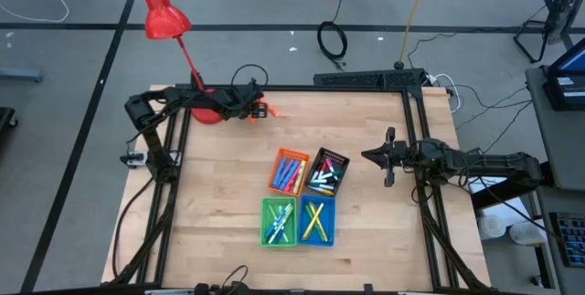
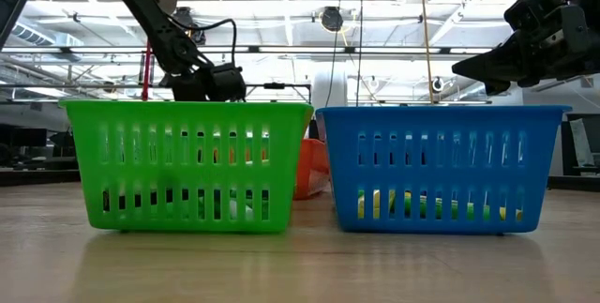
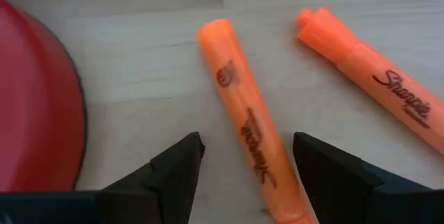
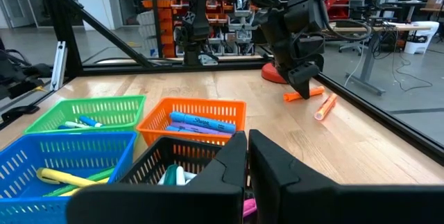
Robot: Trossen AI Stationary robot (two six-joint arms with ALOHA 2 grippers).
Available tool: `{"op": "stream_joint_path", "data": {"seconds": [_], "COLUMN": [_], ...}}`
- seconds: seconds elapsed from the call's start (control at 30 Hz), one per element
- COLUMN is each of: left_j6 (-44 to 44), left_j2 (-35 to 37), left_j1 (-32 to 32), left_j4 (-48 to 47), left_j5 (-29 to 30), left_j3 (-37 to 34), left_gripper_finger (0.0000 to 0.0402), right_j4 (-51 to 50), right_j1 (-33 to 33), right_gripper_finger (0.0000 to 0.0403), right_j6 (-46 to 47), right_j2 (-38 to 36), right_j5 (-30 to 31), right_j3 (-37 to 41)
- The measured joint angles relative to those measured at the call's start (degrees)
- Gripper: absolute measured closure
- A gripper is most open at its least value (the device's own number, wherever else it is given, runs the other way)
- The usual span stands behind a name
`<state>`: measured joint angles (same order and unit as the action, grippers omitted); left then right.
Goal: Pick & Place Markers
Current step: Put the left orange highlighter pen into the orange basket
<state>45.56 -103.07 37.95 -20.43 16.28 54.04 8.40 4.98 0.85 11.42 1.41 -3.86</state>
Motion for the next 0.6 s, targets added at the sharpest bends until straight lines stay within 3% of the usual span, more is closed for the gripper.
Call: {"op": "stream_joint_path", "data": {"seconds": [0.23,0.6], "left_j6": [-1.7,-1.8], "left_j2": [-0.2,-0.6], "left_j1": [-1.2,-1.3], "left_j4": [0.6,1.0], "left_j5": [8.9,9.2], "left_j3": [-0.2,-0.1], "left_gripper_finger": [0.0163,0.0163], "right_j4": [0.0,0.0], "right_j1": [0.0,0.0], "right_gripper_finger": [0.0394,0.0394], "right_j6": [0.0,0.0], "right_j2": [0.0,0.0], "right_j5": [0.0,0.0], "right_j3": [0.0,0.0]}}
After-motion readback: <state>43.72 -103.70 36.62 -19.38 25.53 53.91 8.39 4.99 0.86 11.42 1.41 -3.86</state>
